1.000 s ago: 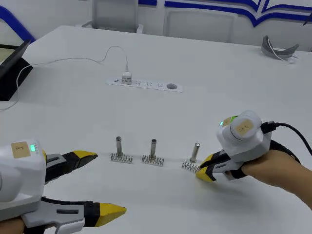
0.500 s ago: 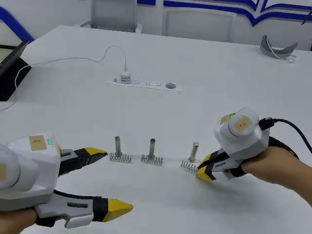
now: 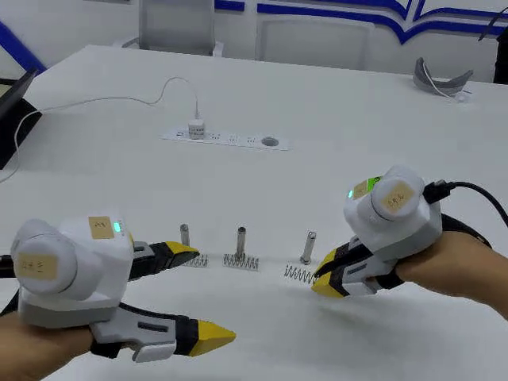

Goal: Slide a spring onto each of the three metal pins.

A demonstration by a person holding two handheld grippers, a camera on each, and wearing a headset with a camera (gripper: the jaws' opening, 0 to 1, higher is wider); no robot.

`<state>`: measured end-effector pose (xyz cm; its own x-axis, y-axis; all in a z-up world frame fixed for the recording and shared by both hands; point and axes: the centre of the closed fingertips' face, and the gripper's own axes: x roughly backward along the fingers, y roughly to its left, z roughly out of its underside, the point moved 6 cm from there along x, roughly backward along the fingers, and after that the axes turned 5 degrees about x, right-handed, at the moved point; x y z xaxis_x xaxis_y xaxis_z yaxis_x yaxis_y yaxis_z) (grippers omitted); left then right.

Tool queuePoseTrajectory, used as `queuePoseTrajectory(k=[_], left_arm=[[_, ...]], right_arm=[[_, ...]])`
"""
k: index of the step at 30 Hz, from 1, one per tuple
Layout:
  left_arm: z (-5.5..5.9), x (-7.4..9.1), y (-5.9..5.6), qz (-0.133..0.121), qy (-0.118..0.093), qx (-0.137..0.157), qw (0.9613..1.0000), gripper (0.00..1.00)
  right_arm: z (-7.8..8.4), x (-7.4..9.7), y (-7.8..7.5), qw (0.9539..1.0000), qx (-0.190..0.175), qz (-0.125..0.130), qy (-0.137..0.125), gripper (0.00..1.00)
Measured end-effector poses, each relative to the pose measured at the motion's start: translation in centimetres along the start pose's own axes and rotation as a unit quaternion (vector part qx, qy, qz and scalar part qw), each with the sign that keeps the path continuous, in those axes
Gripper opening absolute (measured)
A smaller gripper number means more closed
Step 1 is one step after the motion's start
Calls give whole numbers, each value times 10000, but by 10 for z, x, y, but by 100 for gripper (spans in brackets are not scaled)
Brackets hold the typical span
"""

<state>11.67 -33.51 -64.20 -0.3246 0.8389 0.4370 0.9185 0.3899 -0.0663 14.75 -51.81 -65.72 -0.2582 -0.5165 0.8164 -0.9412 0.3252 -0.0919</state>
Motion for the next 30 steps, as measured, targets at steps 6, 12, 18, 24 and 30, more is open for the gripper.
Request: queuePoseTrajectory(k=[6, 12, 18, 24, 30], left_arm=[[-3, -12, -3, 145, 45, -130, 9998, 66], [-6, -21, -6, 262, 97, -259, 9993, 62], [-7, -27, -9, 402, 168, -360, 9984, 56], [-10, -33, -11, 518, 174, -453, 9975, 50], [-14, -38, -12, 595, 167, -617, 9962, 41]], right_arm=[[-10, 4, 8, 9998, 177, -93, -1, 12], [-21, 5, 17, 9989, 414, -214, 1, 12], [-31, 7, 23, 9979, 575, -292, -14, 12], [-38, 10, 29, 9967, 722, -360, 3, 12], [-42, 11, 34, 9955, 823, -456, 51, 12]])
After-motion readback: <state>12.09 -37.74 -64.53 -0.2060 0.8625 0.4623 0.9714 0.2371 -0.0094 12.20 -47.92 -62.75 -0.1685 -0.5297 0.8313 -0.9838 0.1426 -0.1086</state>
